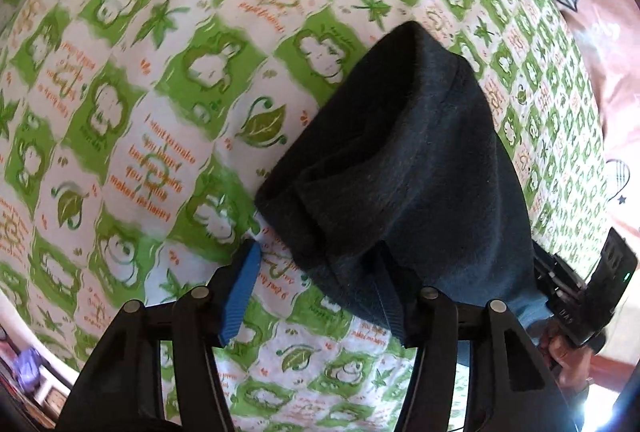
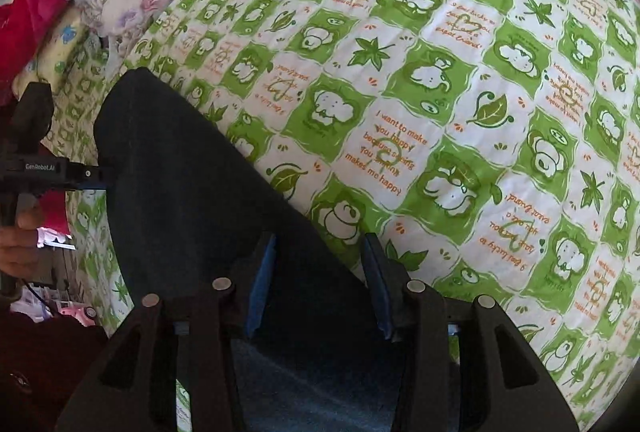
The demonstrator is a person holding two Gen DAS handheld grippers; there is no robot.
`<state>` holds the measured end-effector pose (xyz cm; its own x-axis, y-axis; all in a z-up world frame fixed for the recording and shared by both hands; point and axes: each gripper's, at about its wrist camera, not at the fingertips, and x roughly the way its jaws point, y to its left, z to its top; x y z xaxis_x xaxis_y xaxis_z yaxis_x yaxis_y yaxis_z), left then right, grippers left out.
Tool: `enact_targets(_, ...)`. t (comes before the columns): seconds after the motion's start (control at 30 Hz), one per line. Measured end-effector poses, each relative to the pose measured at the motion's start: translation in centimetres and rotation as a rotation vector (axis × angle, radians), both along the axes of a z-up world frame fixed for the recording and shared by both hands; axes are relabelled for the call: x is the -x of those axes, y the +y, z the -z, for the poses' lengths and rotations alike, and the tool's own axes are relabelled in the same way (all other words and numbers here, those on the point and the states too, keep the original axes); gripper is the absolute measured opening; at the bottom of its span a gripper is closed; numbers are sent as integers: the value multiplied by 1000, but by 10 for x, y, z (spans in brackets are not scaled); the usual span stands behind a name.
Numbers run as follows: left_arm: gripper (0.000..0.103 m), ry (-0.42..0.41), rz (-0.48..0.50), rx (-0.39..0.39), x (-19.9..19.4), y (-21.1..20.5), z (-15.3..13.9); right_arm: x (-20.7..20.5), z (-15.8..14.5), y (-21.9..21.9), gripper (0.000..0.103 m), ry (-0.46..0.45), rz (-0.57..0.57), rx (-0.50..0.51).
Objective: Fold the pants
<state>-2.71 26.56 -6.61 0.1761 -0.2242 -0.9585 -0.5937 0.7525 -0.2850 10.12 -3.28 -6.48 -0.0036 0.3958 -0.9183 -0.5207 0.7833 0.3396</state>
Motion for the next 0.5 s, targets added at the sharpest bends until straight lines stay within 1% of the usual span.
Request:
enact_targets(0.03, 52, -10, 19, -21, -4, -6, 0, -2, 1, 0, 38, 9, 0, -13)
enact_targets(0.07, 45, -20, 39, -40, -7, -10, -1, -2, 2, 0, 35, 16, -2, -21)
enact_targets(0.1, 39, -32, 62, -54, -10, -14, -3, -2, 1, 1, 25, 25, -7, -32)
enact_targets(0.13, 35, -41, 79, -70, -13, -19, -5, -2, 0, 2, 20, 35, -11, -36)
enact_targets(0.17, 23, -53, 90, -77, -14, -21, -7, 1, -3, 4, 18, 26, -23, -22)
enact_targets(0.2, 18, -74, 98, -77, -14, -22, -12, 3, -9, 8, 15, 7, -33, -11)
enact_targets(0.23, 17, -107, 102, -70, -12, -22, -19, 5, -17, 8, 13, -17, -36, -5)
enact_targets(0.27, 16, -152, 102, -54, -9, -21, -28, 8, -30, 6, 12, -59, -27, -11)
enact_targets(0.3, 15, -191, 103, -46, -6, -19, -36, 9, -42, 2, 12, -95, -6, -28)
enact_targets(0.37, 15, -297, 118, -38, 3, -18, -60, 10, -68, -10, 10, -173, 58, -79)
enact_targets(0.43, 15, -387, 147, -56, 11, -22, -83, 15, -83, -16, 9, -257, 95, -79)
enact_targets(0.5, 15, -435, 192, -94, 13, -32, -97, 17, -87, -15, 9, -302, 125, -83)
